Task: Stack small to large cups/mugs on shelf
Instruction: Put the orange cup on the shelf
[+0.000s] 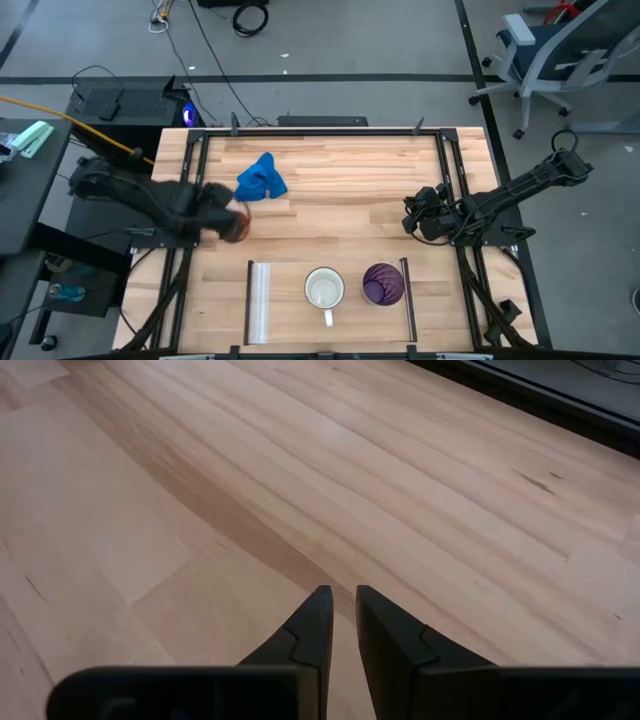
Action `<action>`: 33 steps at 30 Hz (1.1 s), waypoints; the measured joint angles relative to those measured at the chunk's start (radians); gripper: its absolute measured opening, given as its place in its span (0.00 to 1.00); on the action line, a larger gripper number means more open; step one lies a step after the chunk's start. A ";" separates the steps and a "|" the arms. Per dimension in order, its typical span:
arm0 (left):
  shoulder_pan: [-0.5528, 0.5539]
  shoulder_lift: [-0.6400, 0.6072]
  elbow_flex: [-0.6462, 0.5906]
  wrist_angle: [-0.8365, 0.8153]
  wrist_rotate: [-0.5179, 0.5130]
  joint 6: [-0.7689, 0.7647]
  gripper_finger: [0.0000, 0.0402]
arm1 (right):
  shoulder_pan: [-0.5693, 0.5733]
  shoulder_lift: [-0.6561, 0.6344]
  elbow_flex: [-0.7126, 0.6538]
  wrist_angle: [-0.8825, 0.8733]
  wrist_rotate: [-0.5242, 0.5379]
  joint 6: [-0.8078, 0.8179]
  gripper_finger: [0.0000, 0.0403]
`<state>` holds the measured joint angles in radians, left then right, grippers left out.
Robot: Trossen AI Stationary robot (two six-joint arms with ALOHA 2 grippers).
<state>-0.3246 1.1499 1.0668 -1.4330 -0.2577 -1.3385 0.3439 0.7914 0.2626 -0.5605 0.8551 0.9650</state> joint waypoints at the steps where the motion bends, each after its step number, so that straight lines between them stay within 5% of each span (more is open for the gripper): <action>1: 0.043 -0.001 0.000 0.023 -0.001 0.053 0.03 | 0.000 0.000 0.000 0.000 0.000 0.000 0.14; 8: 0.325 0.001 0.000 0.247 0.087 0.393 0.03 | 0.000 0.000 0.000 0.000 0.000 0.000 0.14; 14: 0.407 0.002 0.055 0.315 0.170 0.516 0.03 | 0.000 0.000 0.000 0.000 -0.008 0.000 0.14; 23: 0.316 0.021 0.349 0.217 0.144 0.505 0.03 | 0.000 0.000 0.000 -0.004 -0.017 0.000 0.14; 33: 0.102 0.171 0.652 -0.012 0.120 0.318 0.03 | 0.000 0.000 0.000 -0.014 -0.020 0.002 0.14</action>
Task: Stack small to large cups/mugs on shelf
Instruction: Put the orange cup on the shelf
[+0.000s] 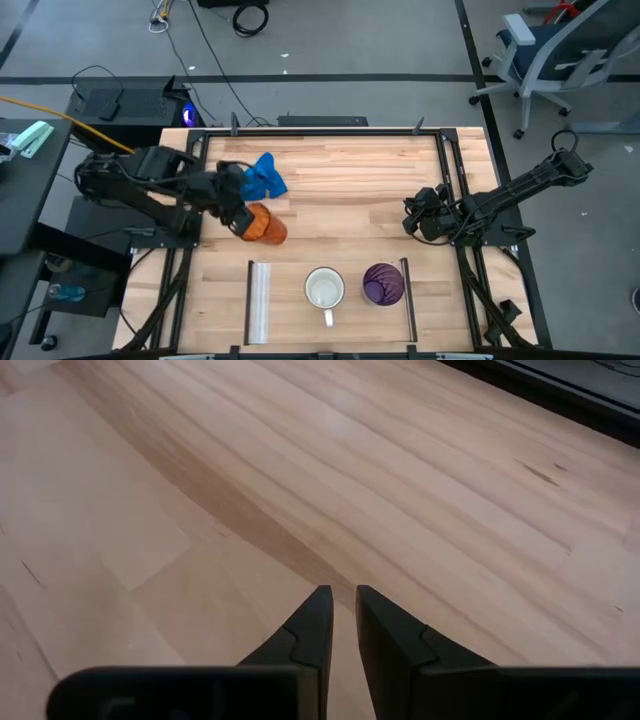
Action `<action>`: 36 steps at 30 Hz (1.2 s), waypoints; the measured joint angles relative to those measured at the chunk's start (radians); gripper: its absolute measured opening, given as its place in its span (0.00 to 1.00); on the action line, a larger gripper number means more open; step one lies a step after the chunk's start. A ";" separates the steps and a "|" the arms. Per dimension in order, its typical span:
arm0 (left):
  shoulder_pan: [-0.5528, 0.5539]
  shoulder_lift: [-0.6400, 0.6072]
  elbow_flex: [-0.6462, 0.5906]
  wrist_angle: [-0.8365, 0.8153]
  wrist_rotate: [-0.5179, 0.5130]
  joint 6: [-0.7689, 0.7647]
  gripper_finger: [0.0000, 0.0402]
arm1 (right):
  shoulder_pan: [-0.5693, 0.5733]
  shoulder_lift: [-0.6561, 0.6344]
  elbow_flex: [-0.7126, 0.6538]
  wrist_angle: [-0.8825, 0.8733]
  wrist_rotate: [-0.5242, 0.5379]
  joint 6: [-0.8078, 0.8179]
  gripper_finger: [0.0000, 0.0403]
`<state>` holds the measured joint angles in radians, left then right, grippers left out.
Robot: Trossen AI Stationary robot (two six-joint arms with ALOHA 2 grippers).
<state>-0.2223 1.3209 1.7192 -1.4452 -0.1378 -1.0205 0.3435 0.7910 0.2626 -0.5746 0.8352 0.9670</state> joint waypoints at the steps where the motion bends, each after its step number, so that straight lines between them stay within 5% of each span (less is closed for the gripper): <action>1: -0.021 0.019 0.026 -0.007 0.001 -0.014 0.03 | 0.000 0.000 0.000 -0.002 -0.002 0.001 0.14; 19: -0.325 0.321 0.343 -0.125 0.012 -0.203 0.03 | 0.000 0.000 0.000 -0.004 -0.003 0.002 0.14; 36: -0.355 0.509 0.449 -0.126 0.046 -0.152 0.03 | 0.000 0.000 0.000 -0.004 -0.003 0.002 0.14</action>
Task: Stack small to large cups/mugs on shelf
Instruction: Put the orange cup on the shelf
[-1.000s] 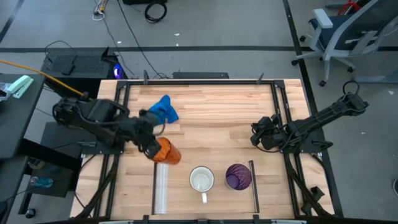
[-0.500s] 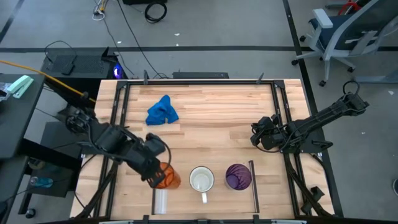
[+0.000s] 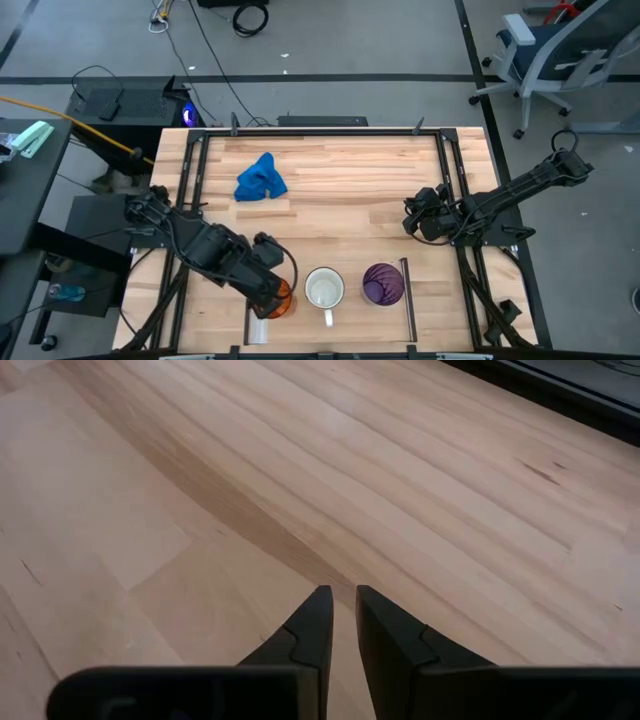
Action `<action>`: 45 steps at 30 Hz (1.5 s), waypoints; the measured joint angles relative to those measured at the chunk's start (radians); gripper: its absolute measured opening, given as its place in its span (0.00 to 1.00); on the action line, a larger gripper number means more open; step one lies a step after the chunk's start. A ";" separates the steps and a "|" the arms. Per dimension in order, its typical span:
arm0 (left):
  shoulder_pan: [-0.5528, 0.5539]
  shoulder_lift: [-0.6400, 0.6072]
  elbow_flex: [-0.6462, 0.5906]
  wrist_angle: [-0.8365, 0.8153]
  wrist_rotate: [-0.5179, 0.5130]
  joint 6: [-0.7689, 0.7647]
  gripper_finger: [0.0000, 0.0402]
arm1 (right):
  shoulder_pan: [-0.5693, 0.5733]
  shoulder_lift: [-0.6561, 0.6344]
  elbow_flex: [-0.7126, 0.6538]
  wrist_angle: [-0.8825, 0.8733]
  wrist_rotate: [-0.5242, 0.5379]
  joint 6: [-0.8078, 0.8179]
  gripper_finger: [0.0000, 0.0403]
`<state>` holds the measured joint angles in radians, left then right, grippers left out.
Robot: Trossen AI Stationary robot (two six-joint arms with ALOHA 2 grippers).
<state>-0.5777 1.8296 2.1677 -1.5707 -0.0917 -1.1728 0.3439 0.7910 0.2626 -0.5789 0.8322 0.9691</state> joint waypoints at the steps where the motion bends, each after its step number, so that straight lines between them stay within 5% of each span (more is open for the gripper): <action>1: 0.000 0.006 0.000 0.000 0.000 0.008 0.03 | 0.000 0.000 0.000 0.000 0.000 0.000 0.14; 45: 0.027 0.024 -0.081 0.000 0.015 0.107 0.03 | 0.000 0.000 0.000 0.000 -0.001 0.000 0.14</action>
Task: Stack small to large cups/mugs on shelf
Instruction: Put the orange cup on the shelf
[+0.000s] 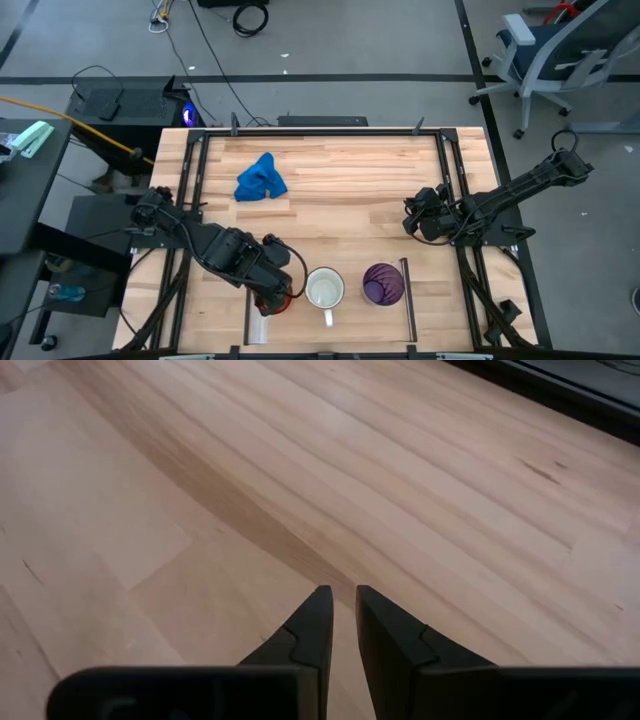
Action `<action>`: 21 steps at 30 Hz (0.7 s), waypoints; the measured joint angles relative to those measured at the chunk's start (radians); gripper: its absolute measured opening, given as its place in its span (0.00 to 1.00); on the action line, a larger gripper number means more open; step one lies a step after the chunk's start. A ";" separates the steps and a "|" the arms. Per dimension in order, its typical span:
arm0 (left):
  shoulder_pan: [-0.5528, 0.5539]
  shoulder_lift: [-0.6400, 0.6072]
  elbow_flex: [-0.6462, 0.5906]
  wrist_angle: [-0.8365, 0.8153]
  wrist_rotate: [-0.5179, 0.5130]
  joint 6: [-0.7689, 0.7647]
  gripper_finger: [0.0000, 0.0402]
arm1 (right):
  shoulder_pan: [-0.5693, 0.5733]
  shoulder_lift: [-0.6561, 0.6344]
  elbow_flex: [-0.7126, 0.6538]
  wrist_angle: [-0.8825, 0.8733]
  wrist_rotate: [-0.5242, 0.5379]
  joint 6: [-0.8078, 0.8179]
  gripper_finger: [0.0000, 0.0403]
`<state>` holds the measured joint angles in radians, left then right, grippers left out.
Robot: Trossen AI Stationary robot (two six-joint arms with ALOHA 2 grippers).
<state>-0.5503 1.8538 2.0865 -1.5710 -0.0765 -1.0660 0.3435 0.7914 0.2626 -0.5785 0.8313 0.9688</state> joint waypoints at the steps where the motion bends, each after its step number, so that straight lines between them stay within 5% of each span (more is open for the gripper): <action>1: 0.000 0.000 0.000 0.000 0.004 0.000 0.03 | 0.000 0.000 0.000 0.000 -0.001 0.000 0.14; 8: 0.000 0.000 0.000 0.000 0.026 -0.023 0.10 | 0.000 0.000 0.000 0.000 -0.002 -0.001 0.14; 21: 0.016 0.000 0.000 0.000 0.015 -0.022 0.09 | 0.000 0.000 0.000 0.000 -0.010 -0.001 0.14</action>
<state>-0.5346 1.8534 2.0865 -1.5707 -0.0616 -1.0881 0.3435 0.7913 0.2626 -0.5785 0.8215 0.9680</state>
